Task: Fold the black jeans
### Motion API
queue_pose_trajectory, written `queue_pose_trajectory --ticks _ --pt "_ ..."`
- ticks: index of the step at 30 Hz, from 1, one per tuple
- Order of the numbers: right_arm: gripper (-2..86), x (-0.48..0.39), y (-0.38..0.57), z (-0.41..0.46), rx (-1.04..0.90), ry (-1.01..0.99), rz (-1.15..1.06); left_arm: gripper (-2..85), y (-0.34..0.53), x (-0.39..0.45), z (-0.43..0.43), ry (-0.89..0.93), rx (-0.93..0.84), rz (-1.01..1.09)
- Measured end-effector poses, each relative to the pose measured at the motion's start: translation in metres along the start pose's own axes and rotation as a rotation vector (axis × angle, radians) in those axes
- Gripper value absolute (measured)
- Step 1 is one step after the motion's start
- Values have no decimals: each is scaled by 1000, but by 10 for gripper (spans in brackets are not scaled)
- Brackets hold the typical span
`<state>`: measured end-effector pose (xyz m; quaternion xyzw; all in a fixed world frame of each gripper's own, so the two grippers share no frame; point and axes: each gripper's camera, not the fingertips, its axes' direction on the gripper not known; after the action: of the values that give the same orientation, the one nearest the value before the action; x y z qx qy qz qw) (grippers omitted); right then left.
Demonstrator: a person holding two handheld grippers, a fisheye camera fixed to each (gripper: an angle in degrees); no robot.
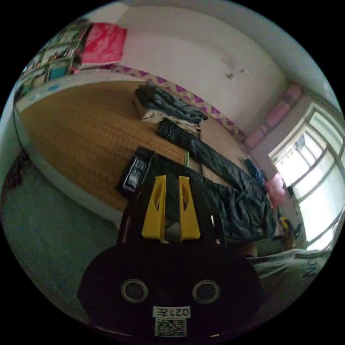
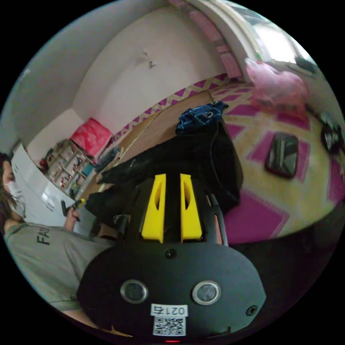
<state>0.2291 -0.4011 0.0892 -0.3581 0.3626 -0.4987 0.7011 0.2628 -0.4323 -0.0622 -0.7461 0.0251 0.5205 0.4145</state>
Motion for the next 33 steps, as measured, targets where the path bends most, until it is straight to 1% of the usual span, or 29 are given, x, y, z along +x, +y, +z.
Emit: queue_pose_trajectory --ticks 2,6,8,10,14,17,23,26,29,33 --pt "69 21 48 -6 58 -47 125 81 23 -26 -8 62 3 -141" --pt "66 45 105 -9 142 -51 305 99 53 -49 -20 52 62 -271" --pt "65 57 136 -9 195 -36 402 101 68 -64 -25 80 108 -351" --pt "66 65 155 -4 210 -32 466 101 73 -77 -22 102 103 -387" --pt "72 84 190 11 214 -99 584 96 83 -98 -26 135 112 -441" --pt "73 91 210 21 227 -162 627 93 90 -107 -35 136 121 -439" --pt "76 97 224 45 252 -243 646 90 94 -115 -27 218 88 -414" --pt "76 100 221 54 290 -297 636 89 91 -115 -26 193 90 -394" --pt "79 99 208 64 299 -322 608 84 90 -119 -28 201 102 -393" --pt "80 104 193 79 246 -298 624 81 86 -121 -28 219 99 -389"
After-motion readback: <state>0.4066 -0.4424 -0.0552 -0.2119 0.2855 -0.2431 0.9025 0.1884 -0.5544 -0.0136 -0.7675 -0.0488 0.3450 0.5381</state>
